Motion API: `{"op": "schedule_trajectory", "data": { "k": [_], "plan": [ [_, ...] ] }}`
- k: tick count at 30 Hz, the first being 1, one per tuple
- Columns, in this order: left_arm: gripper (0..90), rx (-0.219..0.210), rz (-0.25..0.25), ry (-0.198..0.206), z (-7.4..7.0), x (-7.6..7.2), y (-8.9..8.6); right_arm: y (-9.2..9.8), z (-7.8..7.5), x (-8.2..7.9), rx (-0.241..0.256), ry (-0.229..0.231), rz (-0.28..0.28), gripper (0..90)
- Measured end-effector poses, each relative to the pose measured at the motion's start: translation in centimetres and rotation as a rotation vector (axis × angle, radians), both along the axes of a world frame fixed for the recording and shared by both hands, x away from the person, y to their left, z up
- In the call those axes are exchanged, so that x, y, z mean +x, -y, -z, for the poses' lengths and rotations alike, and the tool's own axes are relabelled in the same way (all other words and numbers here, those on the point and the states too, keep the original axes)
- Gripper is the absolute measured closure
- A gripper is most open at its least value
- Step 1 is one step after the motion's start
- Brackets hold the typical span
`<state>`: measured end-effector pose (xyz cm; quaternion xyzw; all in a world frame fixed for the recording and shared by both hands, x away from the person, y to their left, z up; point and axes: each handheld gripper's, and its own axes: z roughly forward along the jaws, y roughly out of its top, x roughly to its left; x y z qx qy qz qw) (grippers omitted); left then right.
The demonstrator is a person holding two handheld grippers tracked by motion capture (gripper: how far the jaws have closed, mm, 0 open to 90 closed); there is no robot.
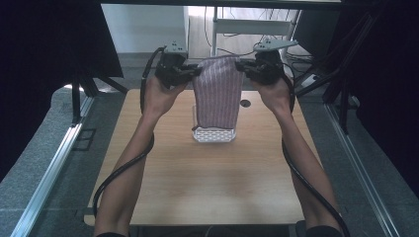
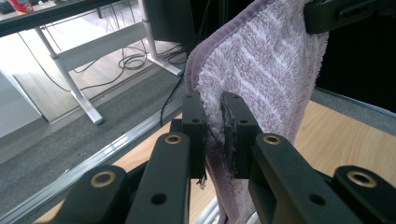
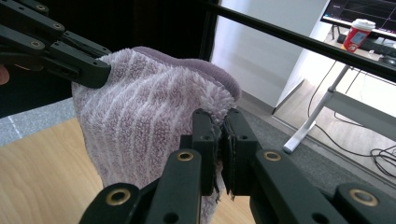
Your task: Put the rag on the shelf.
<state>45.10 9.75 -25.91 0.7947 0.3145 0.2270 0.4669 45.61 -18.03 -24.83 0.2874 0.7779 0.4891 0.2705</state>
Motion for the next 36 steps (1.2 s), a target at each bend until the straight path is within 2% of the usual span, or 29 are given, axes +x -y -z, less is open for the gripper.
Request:
{"op": "schedule_trajectory", "data": {
  "k": [6,13,19,27,31,34,35,36],
  "plan": [
    [79.9,0.030,-0.030,-0.028,-0.5,1.7,0.2,-0.5,-0.5,1.1,-0.006,0.012,0.012,84.6],
    [78.9,0.042,-0.079,-0.041,-0.1,3.1,0.6,-0.9,-0.3,2.4,-0.020,0.012,0.028,84.6],
    [78.4,0.047,-0.140,-0.044,0.9,4.8,1.1,-1.3,0.7,4.0,-0.024,0.002,0.056,84.6],
    [77.8,0.021,-0.204,-0.038,2.9,6.3,1.4,-1.7,2.2,5.6,-0.033,-0.015,0.080,84.6],
    [77.4,0.038,-0.220,-0.045,4.1,7.3,1.8,-1.8,3.4,6.7,-0.030,-0.041,0.099,84.6],
    [77.0,0.076,-0.230,-0.060,5.2,8.1,2.2,-1.9,4.4,7.7,-0.034,-0.067,0.111,84.6],
    [76.9,0.076,-0.230,-0.060,5.2,8.1,2.2,-1.9,4.4,7.7,-0.034,-0.067,0.111,84.6],
    [76.7,0.110,-0.236,-0.071,6.1,8.6,2.4,-1.9,5.3,8.3,-0.041,-0.096,0.118,84.4]
  ]
}}
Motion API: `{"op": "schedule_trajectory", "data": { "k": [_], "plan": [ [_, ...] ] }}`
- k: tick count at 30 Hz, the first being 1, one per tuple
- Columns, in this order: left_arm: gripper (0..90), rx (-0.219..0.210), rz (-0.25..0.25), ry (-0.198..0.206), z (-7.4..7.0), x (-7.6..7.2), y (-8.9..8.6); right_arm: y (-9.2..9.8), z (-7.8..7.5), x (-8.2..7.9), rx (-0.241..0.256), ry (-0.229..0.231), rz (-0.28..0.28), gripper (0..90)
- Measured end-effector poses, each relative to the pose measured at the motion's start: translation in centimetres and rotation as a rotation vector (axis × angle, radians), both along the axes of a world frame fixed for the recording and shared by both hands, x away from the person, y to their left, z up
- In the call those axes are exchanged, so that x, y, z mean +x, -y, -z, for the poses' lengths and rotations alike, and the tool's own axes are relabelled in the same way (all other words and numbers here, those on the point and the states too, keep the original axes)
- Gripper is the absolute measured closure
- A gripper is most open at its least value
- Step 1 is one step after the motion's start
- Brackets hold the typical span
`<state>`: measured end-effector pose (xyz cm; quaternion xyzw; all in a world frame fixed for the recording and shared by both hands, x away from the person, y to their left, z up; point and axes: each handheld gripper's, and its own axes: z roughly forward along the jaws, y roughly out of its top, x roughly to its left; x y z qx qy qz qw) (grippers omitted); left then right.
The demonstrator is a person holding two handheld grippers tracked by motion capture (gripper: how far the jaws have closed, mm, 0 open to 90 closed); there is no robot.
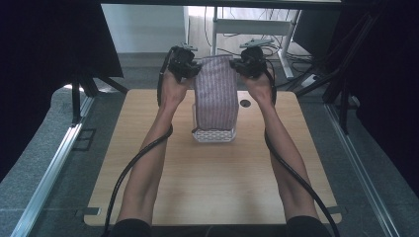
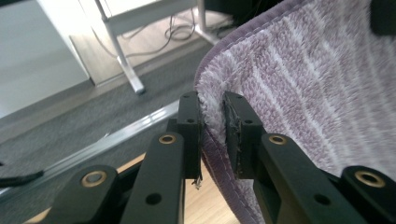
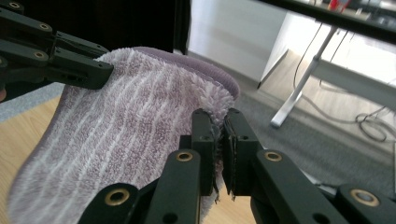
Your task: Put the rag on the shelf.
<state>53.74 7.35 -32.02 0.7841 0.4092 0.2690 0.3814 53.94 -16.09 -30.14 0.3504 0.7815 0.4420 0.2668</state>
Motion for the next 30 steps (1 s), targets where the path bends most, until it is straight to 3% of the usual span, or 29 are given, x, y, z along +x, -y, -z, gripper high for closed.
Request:
{"op": "schedule_trajectory", "data": {
  "k": [1,3,6,10,13,15,18,21,23,30],
  "plan": [
    [76.6,0.000,0.000,0.000,0.0,0.0,0.0,0.0,0.0,0.0,0.000,0.000,0.000,84.4],
    [76.4,0.039,-0.004,-0.024,1.5,0.7,0.4,-0.1,1.2,0.6,-0.014,-0.029,0.009,84.1],
    [76.2,0.047,-0.004,-0.039,2.3,1.0,0.5,-0.2,2.5,1.2,-0.025,-0.059,0.019,83.8],
    [74.4,0.081,-0.006,-0.086,4.4,1.5,0.7,-0.2,4.1,1.6,-0.025,-0.109,0.028,80.6],
    [61.8,0.082,-0.033,-0.110,5.2,1.8,0.5,-0.1,4.9,1.9,-0.026,-0.144,0.037,71.1],
    [50.1,0.069,-0.052,-0.107,5.4,1.8,0.1,0.1,5.3,2.2,-0.015,-0.183,0.033,66.1],
    [38.5,0.030,-0.061,-0.108,5.4,1.7,-0.7,0.5,5.4,2.1,-0.004,-0.182,0.039,61.0],
    [33.8,0.006,-0.055,-0.121,5.3,1.6,-1.2,0.8,5.5,2.0,-0.001,-0.186,0.033,58.2],
    [31.4,-0.021,-0.042,-0.125,5.0,1.3,-1.8,0.9,5.5,1.8,0.003,-0.190,0.023,50.8],
    [22.0,-0.050,-0.002,-0.133,4.2,0.4,-2.0,0.8,5.6,1.3,0.022,-0.199,-0.005,38.7]
  ]
}}
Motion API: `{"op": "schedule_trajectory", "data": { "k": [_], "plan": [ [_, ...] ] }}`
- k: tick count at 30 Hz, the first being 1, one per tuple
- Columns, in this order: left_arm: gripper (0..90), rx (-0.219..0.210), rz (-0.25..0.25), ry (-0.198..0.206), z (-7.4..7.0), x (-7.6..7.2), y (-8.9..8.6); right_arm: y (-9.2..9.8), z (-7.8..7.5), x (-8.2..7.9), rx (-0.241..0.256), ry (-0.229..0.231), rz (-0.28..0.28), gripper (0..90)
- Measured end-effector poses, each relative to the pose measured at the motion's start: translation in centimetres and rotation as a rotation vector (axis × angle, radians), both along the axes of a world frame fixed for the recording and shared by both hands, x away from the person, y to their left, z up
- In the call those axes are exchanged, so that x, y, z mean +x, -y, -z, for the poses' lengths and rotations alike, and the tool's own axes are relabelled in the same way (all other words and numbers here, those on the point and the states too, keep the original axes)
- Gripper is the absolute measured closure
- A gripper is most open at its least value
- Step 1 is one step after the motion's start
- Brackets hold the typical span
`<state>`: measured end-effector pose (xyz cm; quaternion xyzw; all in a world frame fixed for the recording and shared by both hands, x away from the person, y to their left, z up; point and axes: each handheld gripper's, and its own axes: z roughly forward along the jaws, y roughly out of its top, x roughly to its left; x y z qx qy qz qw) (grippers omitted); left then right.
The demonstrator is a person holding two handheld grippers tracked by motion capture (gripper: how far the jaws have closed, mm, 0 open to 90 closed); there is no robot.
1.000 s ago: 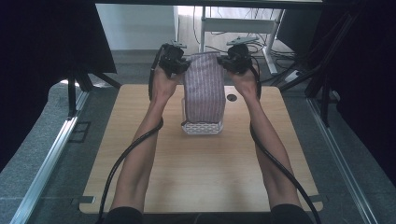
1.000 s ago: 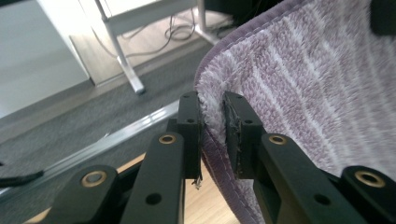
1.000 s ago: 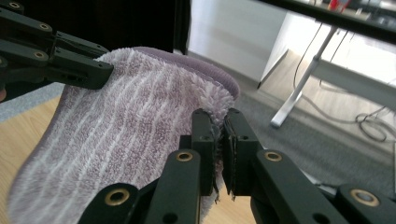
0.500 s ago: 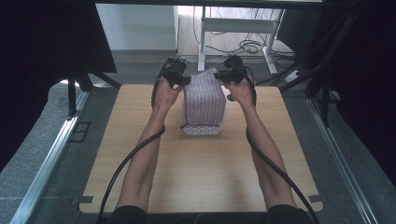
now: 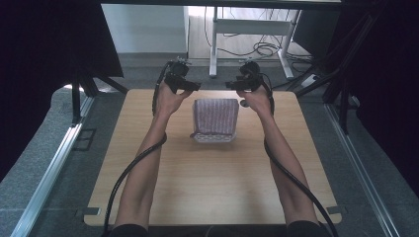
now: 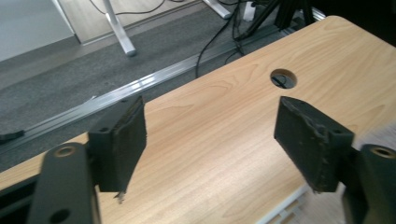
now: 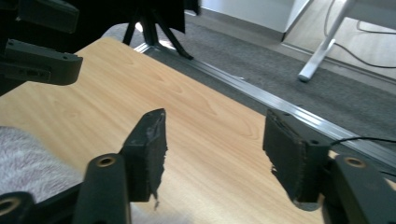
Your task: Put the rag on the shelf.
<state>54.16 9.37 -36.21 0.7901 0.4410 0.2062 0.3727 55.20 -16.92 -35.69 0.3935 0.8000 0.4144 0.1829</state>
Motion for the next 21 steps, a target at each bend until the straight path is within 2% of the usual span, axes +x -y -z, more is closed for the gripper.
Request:
{"op": "schedule_trajectory", "data": {
  "k": [3,4,9,12,14,20,21],
  "plan": [
    [19.8,-0.001,0.014,0.011,-0.3,-0.4,0.1,0.0,-0.1,-0.3,0.003,0.009,-0.005,35.6],
    [17.0,-0.005,0.018,0.011,-0.4,-0.5,0.1,0.0,-0.4,-0.7,0.023,0.013,-0.017,33.4],
    [13.5,-0.020,0.059,0.023,-1.2,-1.7,0.2,0.1,-0.9,-1.6,0.049,0.023,-0.046,28.5],
    [13.0,-0.068,0.105,0.021,-1.7,-2.6,0.1,0.1,-1.2,-2.7,0.042,0.018,-0.080,24.8],
    [12.5,-0.082,0.121,0.019,-1.8,-3.1,0.1,0.0,-1.3,-3.3,0.033,0.019,-0.095,22.6],
    [10.7,-0.088,0.162,0.043,-2.1,-4.6,0.0,0.1,-1.3,-4.8,0.031,0.014,-0.129,18.4],
    [10.6,-0.073,0.183,0.055,-2.1,-5.4,-0.1,0.2,-1.3,-5.5,0.036,0.020,-0.134,16.0]
  ]
}}
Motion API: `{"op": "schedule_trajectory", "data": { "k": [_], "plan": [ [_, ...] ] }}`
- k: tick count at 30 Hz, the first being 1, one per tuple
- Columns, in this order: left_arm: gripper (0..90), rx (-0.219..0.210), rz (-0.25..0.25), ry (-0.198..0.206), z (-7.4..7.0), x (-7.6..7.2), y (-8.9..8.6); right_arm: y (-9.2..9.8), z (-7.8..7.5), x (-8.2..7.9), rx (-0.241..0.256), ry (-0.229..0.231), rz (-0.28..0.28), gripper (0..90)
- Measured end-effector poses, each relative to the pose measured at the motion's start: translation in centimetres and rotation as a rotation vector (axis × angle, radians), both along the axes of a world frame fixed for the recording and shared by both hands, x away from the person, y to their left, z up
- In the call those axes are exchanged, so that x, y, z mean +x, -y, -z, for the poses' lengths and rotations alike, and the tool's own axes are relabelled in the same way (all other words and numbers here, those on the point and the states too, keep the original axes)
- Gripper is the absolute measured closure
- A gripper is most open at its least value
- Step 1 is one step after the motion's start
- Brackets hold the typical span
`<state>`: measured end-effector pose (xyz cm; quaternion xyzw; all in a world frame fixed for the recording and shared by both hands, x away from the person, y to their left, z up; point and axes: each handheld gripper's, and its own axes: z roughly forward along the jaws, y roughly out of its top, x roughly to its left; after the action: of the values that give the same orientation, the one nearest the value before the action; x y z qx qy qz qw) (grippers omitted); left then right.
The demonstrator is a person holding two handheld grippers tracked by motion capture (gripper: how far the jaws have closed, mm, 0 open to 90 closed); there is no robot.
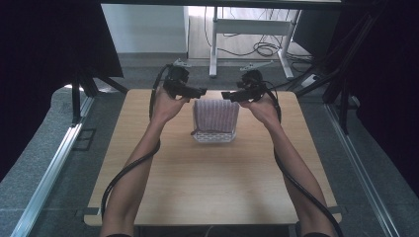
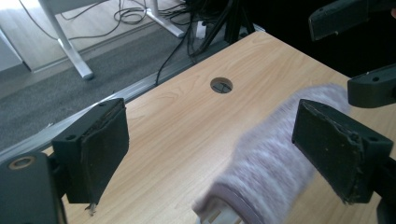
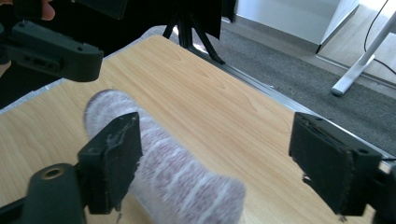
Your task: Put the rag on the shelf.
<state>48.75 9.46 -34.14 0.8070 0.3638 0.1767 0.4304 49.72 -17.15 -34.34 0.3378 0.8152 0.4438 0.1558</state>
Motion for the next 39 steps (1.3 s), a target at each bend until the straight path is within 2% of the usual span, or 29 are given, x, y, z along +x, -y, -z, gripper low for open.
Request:
{"op": "schedule_trajectory", "data": {
  "k": [2,5,12,21,28,36,37,39],
  "plan": [
    [10.5,0.006,0.004,0.005,0.0,-0.3,0.0,0.1,0.0,-0.3,0.000,-0.001,-0.004,15.6],
    [10.3,-0.008,0.023,0.025,0.3,-1.5,-0.4,0.4,-0.1,-1.3,0.002,0.002,-0.017,14.4],
    [9.8,0.006,0.048,0.048,0.5,-3.9,-1.2,1.6,0.5,-3.2,-0.011,0.004,-0.036,13.4],
    [9.9,0.009,0.044,0.063,1.5,-6.8,-2.2,3.4,1.4,-5.8,-0.021,0.002,-0.044,8.5],
    [9.9,0.030,0.048,0.065,3.9,-9.3,-2.7,4.1,3.3,-8.0,-0.037,0.010,-0.056,6.5],
    [10.2,0.053,0.038,0.066,6.9,-11.8,-3.4,4.4,6.5,-10.2,-0.086,-0.004,-0.059,5.4],
    [10.2,0.053,0.038,0.066,6.9,-11.8,-3.4,4.4,6.9,-10.4,-0.085,-0.003,-0.059,5.2],
    [10.2,0.052,0.035,0.054,8.2,-12.7,-3.6,4.4,7.6,-10.8,-0.087,-0.006,-0.061,5.0]
  ]
}}
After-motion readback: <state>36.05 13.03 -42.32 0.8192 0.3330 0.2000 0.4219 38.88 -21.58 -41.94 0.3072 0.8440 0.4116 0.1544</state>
